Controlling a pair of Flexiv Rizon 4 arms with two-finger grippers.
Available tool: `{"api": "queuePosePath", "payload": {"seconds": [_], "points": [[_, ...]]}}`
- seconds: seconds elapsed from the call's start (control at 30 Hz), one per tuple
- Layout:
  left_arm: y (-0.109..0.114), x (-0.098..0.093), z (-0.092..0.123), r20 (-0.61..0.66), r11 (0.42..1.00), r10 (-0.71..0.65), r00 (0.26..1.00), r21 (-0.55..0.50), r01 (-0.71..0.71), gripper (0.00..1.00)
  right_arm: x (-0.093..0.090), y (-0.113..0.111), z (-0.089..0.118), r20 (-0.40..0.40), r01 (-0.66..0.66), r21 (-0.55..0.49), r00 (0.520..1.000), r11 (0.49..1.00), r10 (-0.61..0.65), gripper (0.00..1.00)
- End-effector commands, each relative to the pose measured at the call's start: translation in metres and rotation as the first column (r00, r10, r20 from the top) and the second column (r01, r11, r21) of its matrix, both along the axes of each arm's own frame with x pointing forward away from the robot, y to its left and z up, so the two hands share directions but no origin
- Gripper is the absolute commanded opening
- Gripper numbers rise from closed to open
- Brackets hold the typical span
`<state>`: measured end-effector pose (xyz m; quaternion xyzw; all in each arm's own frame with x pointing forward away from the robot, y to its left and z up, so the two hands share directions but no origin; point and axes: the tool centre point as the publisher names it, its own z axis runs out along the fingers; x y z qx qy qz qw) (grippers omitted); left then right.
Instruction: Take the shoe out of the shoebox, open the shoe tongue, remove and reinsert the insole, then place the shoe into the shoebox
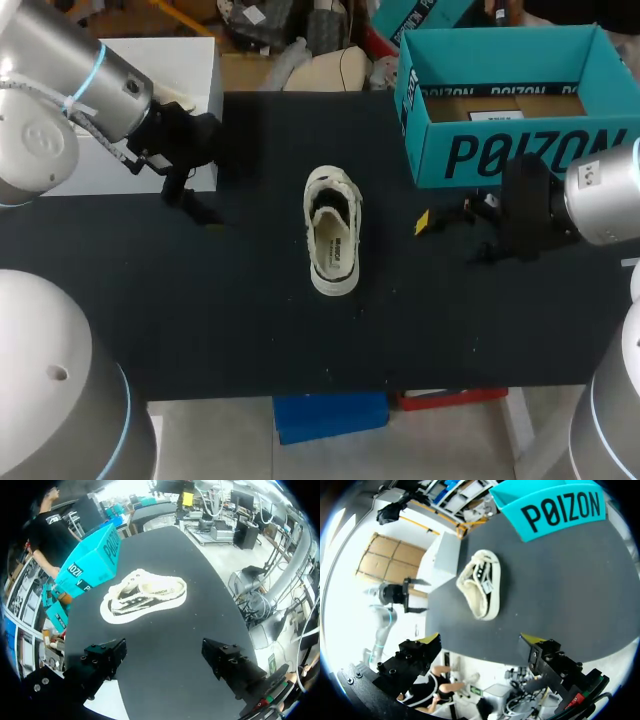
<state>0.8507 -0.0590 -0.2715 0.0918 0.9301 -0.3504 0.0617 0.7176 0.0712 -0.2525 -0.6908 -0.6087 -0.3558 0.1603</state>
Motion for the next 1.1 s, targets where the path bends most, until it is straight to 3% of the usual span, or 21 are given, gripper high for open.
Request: {"api": "queuePosePath", "payload": {"seconds": [0.03, 0.43, 0.63, 0.73, 1.0, 1.1], "points": [[0.009, -0.003, -0.005, -0.173, 0.972, 0.162, 0.971, -0.140, -0.187, 1.00, 0.000, 0.001, 0.000, 0.000, 0.001, -0.002, 1.000, 1.000, -0.001, 1.00], [0.009, -0.003, -0.005, -0.173, 0.972, 0.162, 0.971, -0.140, -0.187, 1.00, 0.000, 0.001, 0.000, 0.000, 0.001, -0.002, 1.000, 1.000, -0.001, 1.00], [0.009, -0.003, -0.005, -0.173, 0.972, 0.162, 0.971, -0.140, -0.187, 1.00, 0.028, -0.005, 0.012, -0.090, -0.060, -0.278, 0.995, 0.959, 0.036, 1.00], [0.009, -0.003, -0.005, -0.173, 0.972, 0.162, 0.971, -0.140, -0.187, 1.00, 0.044, 0.001, 0.016, -0.142, -0.096, -0.414, 0.989, 0.905, 0.041, 1.00], [0.009, -0.003, -0.005, -0.173, 0.972, 0.162, 0.971, -0.140, -0.187, 1.00, 0.081, 0.018, 0.011, -0.239, -0.188, -0.612, 0.970, 0.769, 0.047, 1.00], [0.009, -0.003, -0.005, -0.173, 0.972, 0.162, 0.971, -0.140, -0.187, 1.00, 0.087, 0.016, 0.014, -0.208, -0.150, -0.629, 0.978, 0.762, 0.021, 1.00]]}}
